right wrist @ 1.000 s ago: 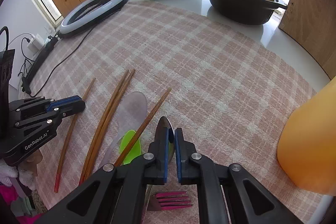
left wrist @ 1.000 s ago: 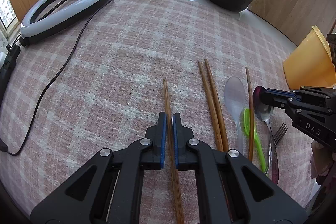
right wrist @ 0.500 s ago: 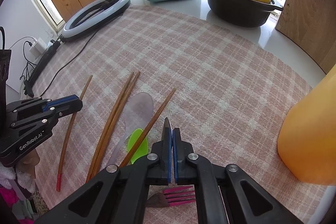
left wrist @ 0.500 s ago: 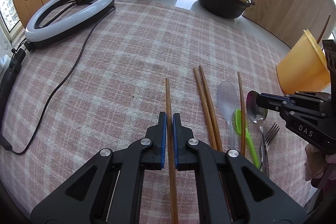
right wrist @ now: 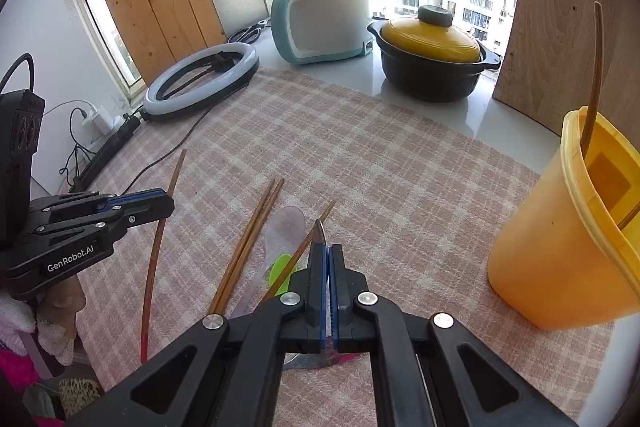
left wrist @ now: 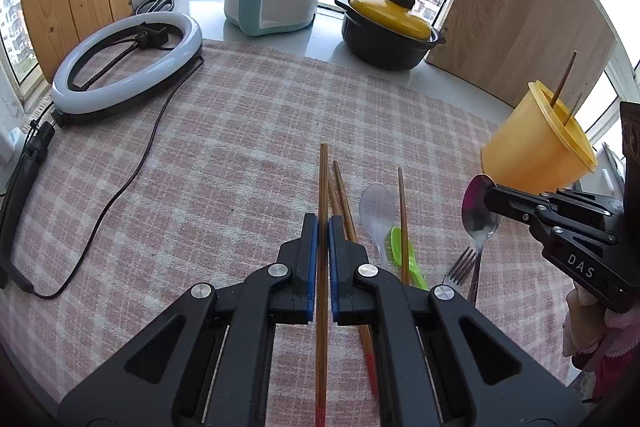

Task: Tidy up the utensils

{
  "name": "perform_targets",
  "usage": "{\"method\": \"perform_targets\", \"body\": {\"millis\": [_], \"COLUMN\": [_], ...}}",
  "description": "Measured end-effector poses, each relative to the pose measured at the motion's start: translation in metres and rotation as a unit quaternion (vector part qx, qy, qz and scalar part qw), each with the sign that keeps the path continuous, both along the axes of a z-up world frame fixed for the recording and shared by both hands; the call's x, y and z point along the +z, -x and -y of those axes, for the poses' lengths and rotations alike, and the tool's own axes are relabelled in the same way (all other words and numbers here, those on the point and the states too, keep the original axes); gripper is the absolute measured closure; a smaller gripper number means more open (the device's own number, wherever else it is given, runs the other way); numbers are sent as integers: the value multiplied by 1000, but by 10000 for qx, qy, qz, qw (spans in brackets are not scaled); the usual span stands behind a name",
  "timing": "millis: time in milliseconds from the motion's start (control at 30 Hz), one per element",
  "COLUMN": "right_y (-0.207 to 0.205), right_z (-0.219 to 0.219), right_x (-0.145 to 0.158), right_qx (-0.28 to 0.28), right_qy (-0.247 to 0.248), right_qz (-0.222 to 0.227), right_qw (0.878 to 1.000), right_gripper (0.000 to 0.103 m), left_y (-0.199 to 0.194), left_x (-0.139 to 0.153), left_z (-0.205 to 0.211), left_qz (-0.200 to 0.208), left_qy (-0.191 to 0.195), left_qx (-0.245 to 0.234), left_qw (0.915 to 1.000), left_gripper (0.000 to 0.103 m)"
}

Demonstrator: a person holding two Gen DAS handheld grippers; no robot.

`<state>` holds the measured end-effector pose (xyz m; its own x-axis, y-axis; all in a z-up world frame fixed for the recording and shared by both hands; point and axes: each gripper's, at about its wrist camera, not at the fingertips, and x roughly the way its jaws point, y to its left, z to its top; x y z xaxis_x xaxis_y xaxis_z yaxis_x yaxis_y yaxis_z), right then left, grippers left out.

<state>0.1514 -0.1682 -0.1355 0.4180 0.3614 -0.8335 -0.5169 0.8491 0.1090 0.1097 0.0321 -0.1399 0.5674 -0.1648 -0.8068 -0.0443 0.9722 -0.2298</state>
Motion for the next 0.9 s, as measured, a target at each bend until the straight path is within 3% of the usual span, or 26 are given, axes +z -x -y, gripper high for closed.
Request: {"method": "perform_targets", "body": {"millis": [300,900], "right_y": [18,26], "right_z": [19,102], "right_x": [38,116], "right_qx": [-93,-820], "right_qy": [-239,-571], "right_qz": [435,1197], "right_qw": [9987,9878], "right_gripper": [103,103], "left_y": [5,-12], "left_x": [36,97], "left_z": [23,84], "left_qz": [402,1086], "left_qy": [103,312], "left_qx": [-259,-877], "left_qw": [9988,9897], "left_gripper": [100,100]}}
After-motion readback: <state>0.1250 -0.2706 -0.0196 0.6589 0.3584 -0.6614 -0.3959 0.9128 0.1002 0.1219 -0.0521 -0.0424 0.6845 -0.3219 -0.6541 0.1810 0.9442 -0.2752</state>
